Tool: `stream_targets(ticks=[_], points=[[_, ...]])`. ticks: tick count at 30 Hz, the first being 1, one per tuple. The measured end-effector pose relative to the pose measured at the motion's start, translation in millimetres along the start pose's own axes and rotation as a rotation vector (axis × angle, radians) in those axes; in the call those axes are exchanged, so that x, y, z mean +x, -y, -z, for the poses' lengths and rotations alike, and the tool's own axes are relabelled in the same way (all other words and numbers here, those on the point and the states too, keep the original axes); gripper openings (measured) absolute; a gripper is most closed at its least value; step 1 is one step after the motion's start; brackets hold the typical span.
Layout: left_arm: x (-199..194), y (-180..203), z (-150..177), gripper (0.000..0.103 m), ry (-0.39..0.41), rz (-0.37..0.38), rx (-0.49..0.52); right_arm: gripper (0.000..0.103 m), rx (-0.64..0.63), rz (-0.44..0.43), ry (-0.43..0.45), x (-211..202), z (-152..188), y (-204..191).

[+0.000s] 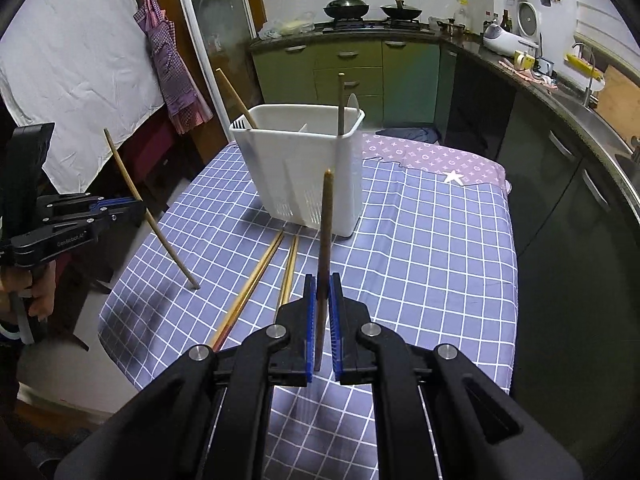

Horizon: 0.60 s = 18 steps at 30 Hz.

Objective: Organize utensils
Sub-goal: 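Carry both chopsticks over the white holder and open both tools to drop them in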

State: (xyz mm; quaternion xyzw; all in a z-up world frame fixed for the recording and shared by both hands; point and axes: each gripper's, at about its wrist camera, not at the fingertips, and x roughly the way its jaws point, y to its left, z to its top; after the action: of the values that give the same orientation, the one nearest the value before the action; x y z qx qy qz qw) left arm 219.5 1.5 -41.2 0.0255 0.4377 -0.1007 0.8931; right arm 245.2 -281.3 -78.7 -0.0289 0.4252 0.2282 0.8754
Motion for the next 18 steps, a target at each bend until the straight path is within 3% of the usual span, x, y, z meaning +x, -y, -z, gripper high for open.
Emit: stream_targets(ticks=[8, 18], points=[[-21.1, 6.0, -22.6, 0.006, 0.046, 0.017, 0.017, 0.007, -0.006, -0.031, 0.047, -14.2, -21.6, -5.8], [-84.4, 12.8, -91.8, 0.006, 0.261, 0.011, 0.023, 0.007, -0.038, -0.092, 0.293, -88.4, -89.5, -27.9]])
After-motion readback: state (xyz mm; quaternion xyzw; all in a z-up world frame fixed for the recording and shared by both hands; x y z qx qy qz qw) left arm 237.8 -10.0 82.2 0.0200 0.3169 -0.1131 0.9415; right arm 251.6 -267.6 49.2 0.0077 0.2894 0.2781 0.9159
